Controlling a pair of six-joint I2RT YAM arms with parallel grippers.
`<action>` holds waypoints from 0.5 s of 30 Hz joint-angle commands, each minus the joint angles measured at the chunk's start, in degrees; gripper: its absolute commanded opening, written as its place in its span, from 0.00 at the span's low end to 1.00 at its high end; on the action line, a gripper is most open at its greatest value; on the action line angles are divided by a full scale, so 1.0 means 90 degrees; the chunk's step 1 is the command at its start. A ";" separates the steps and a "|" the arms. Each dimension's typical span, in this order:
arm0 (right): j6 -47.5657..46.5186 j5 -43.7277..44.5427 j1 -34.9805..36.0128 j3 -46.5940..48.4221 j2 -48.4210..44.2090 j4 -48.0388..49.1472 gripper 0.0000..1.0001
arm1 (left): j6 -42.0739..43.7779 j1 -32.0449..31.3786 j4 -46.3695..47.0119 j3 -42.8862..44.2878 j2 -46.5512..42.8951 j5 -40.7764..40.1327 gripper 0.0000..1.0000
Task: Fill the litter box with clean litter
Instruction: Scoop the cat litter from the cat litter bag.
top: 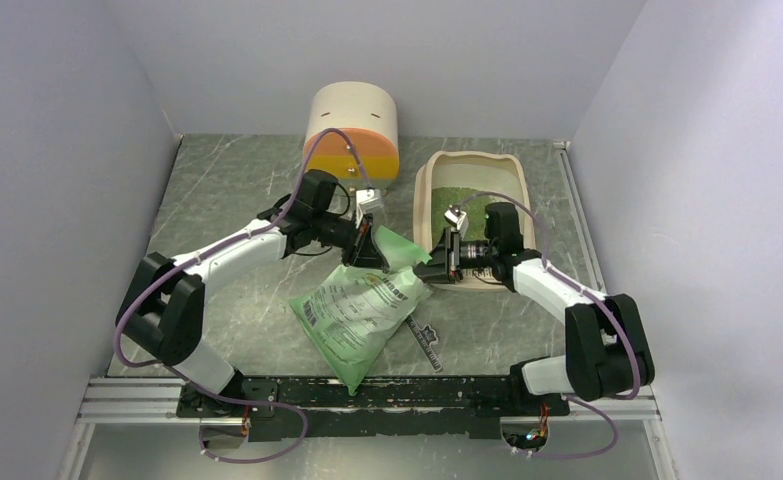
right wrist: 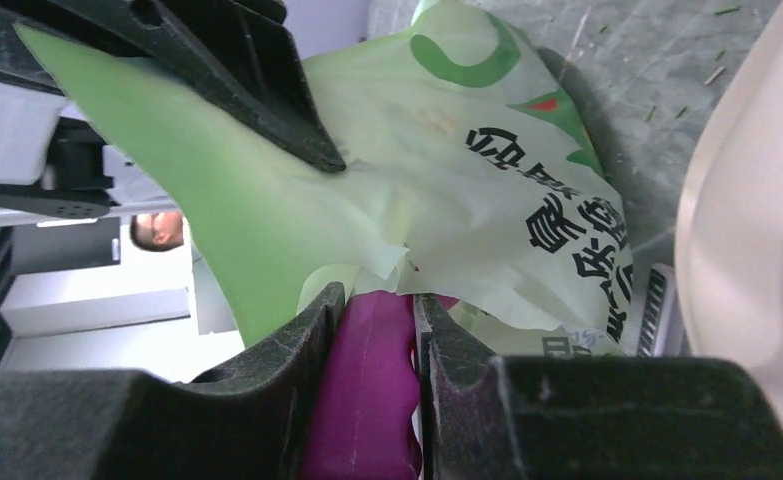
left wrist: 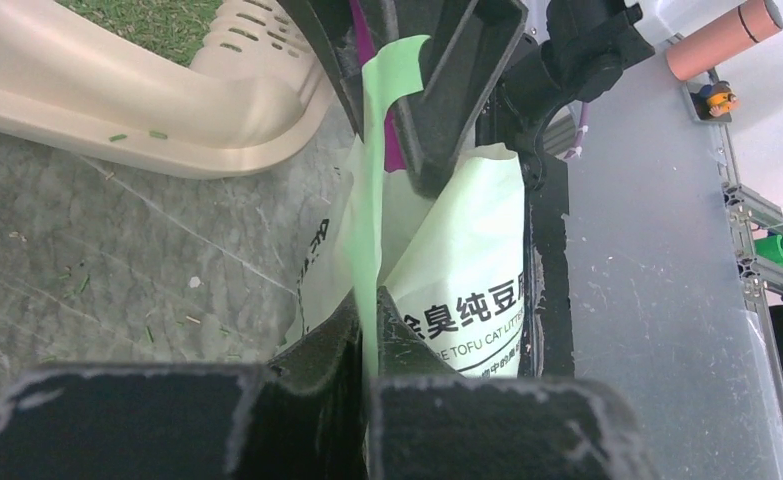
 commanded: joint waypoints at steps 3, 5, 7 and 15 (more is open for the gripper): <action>0.1544 -0.0817 -0.0276 -0.0392 -0.0423 0.1792 0.00 | -0.0424 -0.0070 0.0915 -0.0222 -0.0317 0.0044 0.05; 0.1786 -0.0827 -0.0510 -0.0615 -0.0490 0.2006 0.00 | -0.0474 -0.0065 0.1085 -0.0305 -0.0383 -0.0049 0.05; 0.1883 -0.0816 -0.0827 -0.0851 -0.0626 0.2033 0.00 | -0.0739 -0.0060 0.1220 -0.0388 -0.0453 -0.0096 0.05; 0.1371 -0.1017 -0.2027 -0.1122 -0.1421 0.0895 0.00 | -0.0943 -0.0050 0.1783 -0.0688 -0.0742 -0.0107 0.05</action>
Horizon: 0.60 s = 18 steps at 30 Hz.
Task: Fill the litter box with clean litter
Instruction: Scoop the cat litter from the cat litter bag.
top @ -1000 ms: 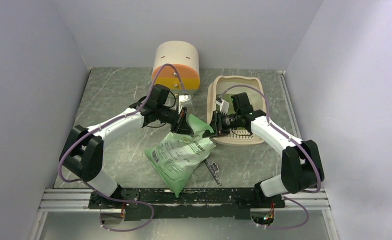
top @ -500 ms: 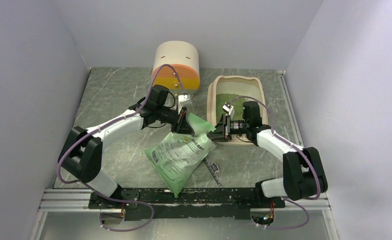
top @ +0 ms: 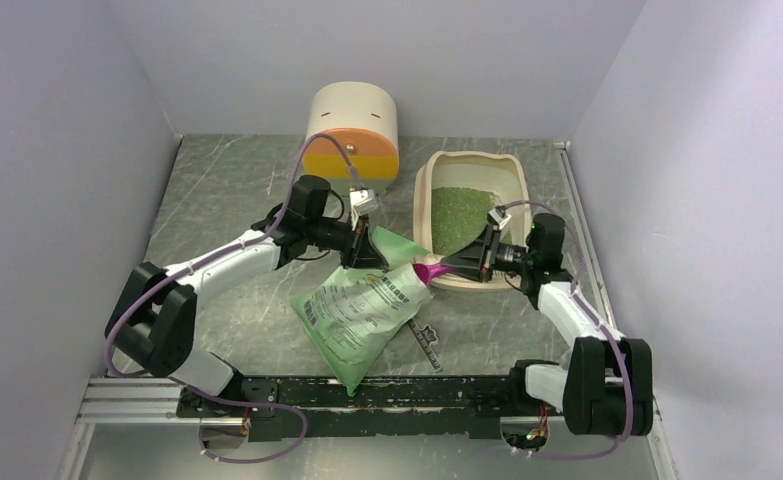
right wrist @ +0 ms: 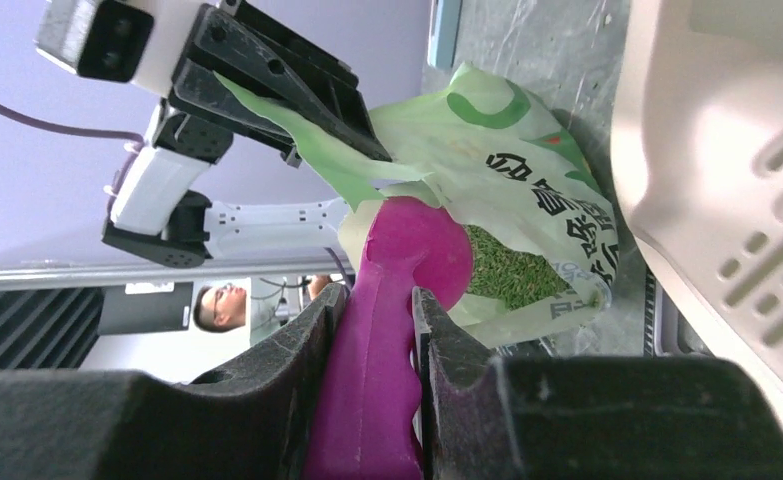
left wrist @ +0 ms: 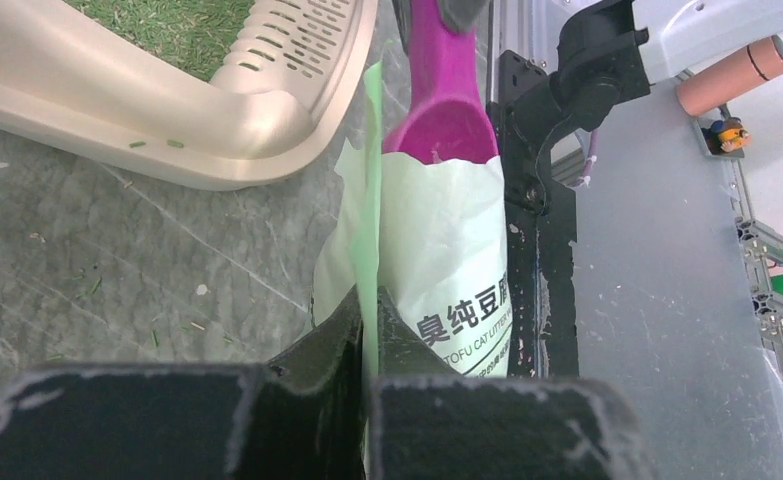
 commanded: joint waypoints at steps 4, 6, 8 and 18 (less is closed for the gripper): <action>-0.0439 -0.0419 -0.0900 -0.0326 -0.0445 -0.0828 0.00 | -0.0326 -0.0048 0.0926 -0.0117 -0.0346 0.0230 0.05; -0.0703 -0.0457 -0.1114 -0.0360 -0.0452 -0.1125 0.00 | -0.0322 -0.0048 0.0935 -0.0110 -0.0343 0.0266 0.05; -0.0845 -0.0401 -0.1161 -0.0375 -0.0453 -0.1295 0.00 | -0.0301 -0.0048 0.0902 -0.0096 -0.0343 0.0282 0.05; -0.0317 -0.0454 -0.1469 -0.0666 -0.0772 -0.0860 0.00 | -0.0168 -0.0048 0.0676 -0.0014 -0.0331 0.0242 0.05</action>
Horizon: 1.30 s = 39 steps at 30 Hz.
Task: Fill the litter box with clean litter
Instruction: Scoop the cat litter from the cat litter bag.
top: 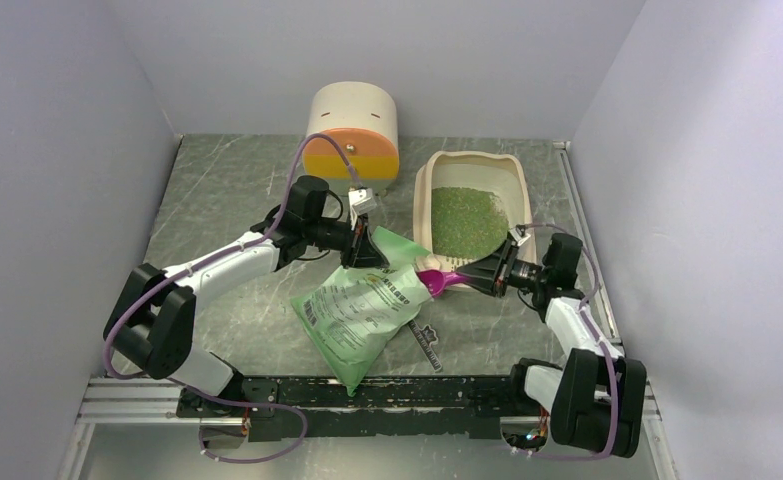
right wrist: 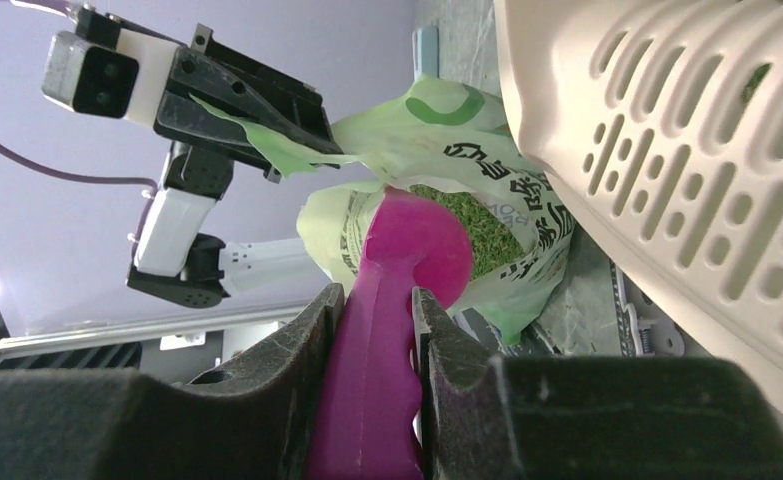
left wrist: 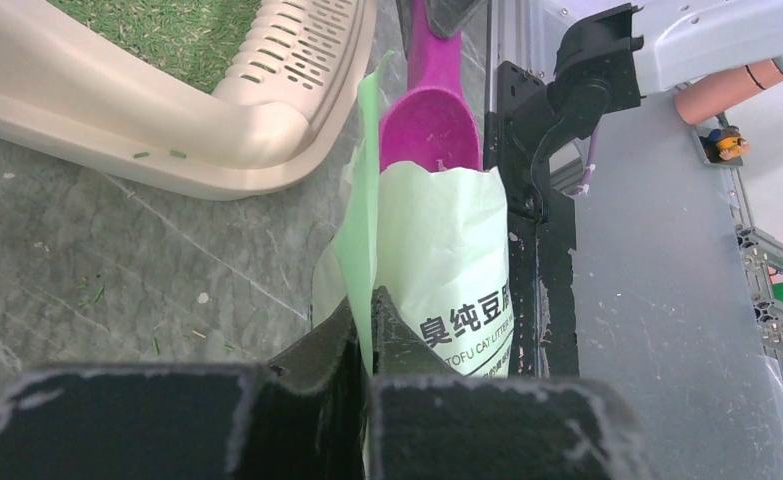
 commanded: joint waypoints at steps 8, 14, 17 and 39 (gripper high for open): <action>0.1740 0.0033 -0.0129 -0.0794 -0.0583 0.1776 0.00 | 0.0098 -0.0047 0.0203 0.0229 -0.0185 0.0213 0.05; 0.2149 0.0441 0.0250 -0.0847 -0.0523 0.2352 0.00 | 0.0009 -0.0048 0.0349 0.0207 -0.0172 0.0243 0.05; 0.2156 0.0429 0.0434 -0.0879 -0.0327 0.2210 0.00 | -0.0016 -0.0048 0.0311 0.0240 -0.0121 0.0248 0.05; 0.1864 0.0146 -0.0747 -0.1022 -0.1210 0.1339 0.00 | 0.0122 -0.0048 0.0077 0.0357 -0.0125 0.0258 0.05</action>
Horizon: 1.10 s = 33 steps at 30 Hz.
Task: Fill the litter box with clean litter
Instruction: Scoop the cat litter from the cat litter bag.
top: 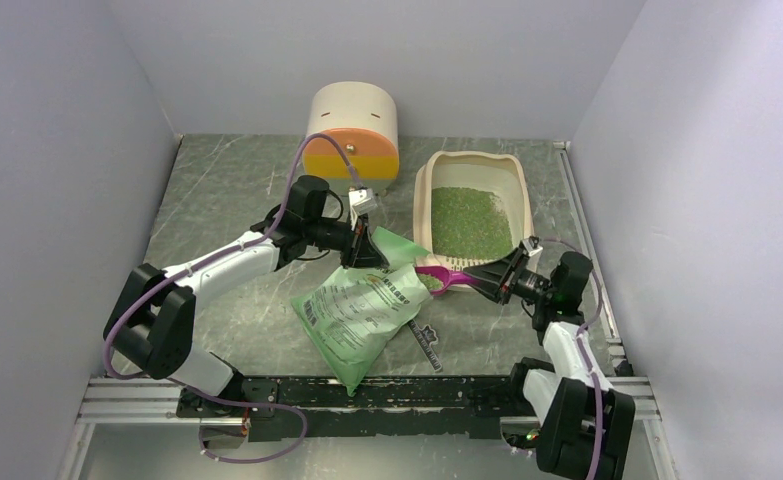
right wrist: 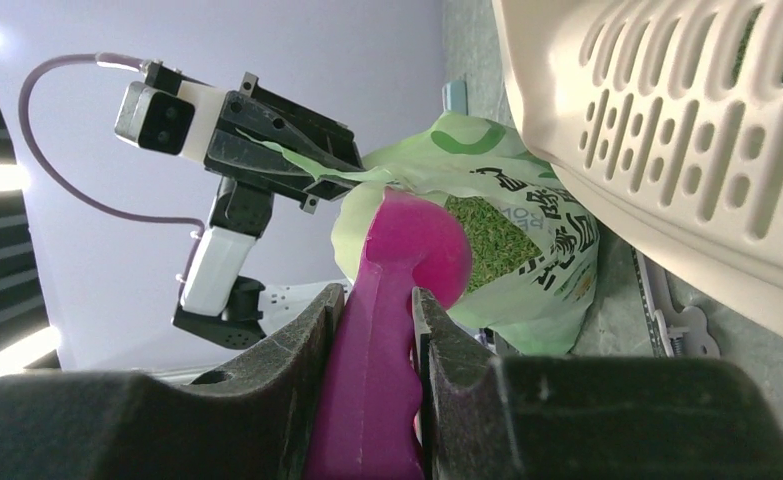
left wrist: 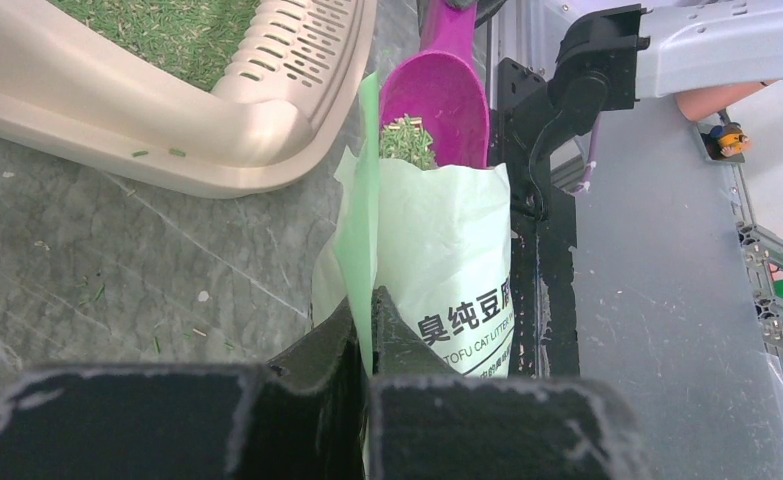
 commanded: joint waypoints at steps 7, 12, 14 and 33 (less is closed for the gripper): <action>-0.0401 -0.0013 -0.0462 -0.0054 -0.0281 -0.0645 0.00 | 0.0040 -0.0048 0.0173 0.0333 -0.0139 0.0253 0.05; -0.0434 -0.0036 -0.0527 -0.0063 -0.0293 -0.0584 0.00 | 0.0016 -0.0048 0.0201 0.0296 -0.0134 0.0252 0.05; -0.0482 -0.0048 -0.0545 -0.0051 -0.0278 -0.0583 0.00 | 0.0021 -0.0048 0.0198 0.0304 -0.0126 0.0241 0.05; 0.0035 0.0046 -0.0793 0.0062 -0.0136 0.0286 0.00 | -0.0415 -0.0038 0.0846 0.0061 -0.0228 -0.0365 0.05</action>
